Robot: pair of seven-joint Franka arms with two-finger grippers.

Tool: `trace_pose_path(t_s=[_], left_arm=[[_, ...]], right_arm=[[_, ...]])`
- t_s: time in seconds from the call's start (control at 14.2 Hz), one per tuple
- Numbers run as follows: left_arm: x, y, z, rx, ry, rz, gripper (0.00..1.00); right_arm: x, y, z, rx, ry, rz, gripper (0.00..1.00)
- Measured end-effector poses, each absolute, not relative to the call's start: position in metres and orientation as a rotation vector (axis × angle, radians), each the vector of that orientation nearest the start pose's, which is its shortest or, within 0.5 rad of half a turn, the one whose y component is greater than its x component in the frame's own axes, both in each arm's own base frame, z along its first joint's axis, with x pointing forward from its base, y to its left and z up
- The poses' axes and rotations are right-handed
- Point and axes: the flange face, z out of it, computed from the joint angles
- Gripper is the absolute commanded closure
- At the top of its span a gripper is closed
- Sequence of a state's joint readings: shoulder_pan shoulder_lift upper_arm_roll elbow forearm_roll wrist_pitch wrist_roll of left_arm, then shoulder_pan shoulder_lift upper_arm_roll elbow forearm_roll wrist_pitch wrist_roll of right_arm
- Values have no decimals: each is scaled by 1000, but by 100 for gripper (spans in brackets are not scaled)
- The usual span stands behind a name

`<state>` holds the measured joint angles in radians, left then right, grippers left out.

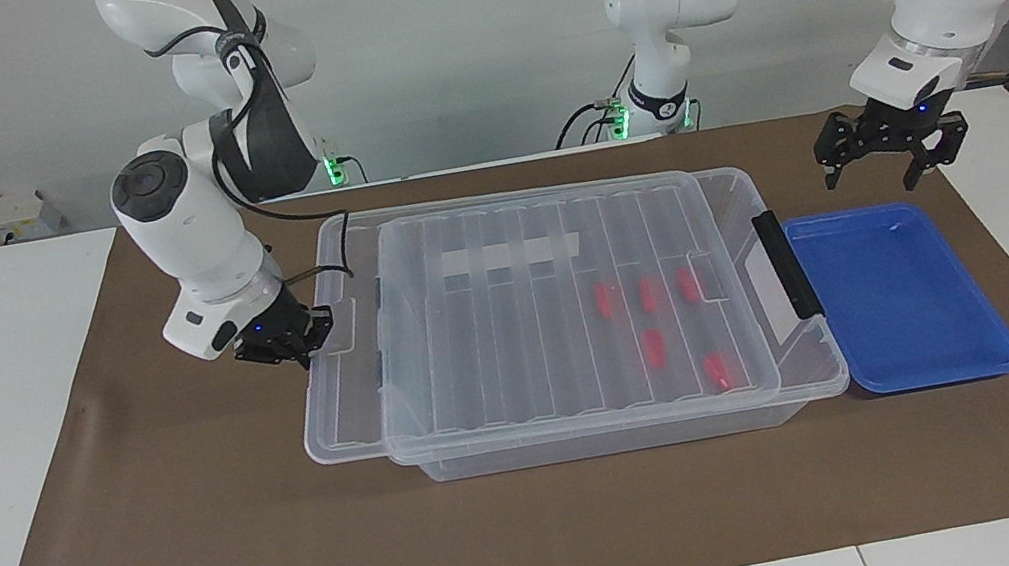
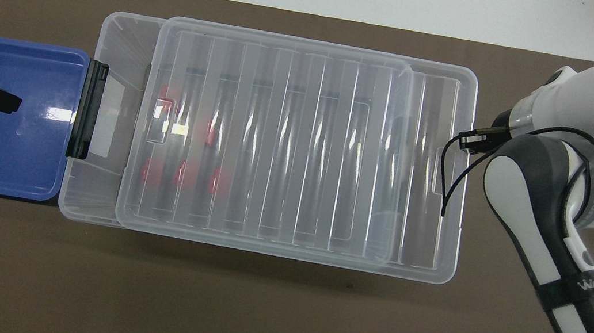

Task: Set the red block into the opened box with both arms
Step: 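Slide the clear lid over the box opening with the right gripper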

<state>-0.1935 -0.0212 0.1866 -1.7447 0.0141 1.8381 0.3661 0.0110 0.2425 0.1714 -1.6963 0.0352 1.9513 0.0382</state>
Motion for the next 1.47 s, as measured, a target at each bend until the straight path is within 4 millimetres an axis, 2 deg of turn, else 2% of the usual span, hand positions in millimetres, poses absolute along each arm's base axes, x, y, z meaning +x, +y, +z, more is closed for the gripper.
trace_pose_path(t_s=[0.21,0.56,0.91,1.47], left_arm=[[561,-8,588,-3055,598,-156,0],[552,-7,604,-3064,607,-97,0],[551,-6,609,-3064,605,-109,0],[549,-5,608,-3067,604,-90,0]], right_arm=[[617,134,455,-3052,-168,0,100],[610,156,457,-3044,-173,5,100],[607,165,457,-3040,-196,9,100],[607,166,457,-3039,-199,8,100]])
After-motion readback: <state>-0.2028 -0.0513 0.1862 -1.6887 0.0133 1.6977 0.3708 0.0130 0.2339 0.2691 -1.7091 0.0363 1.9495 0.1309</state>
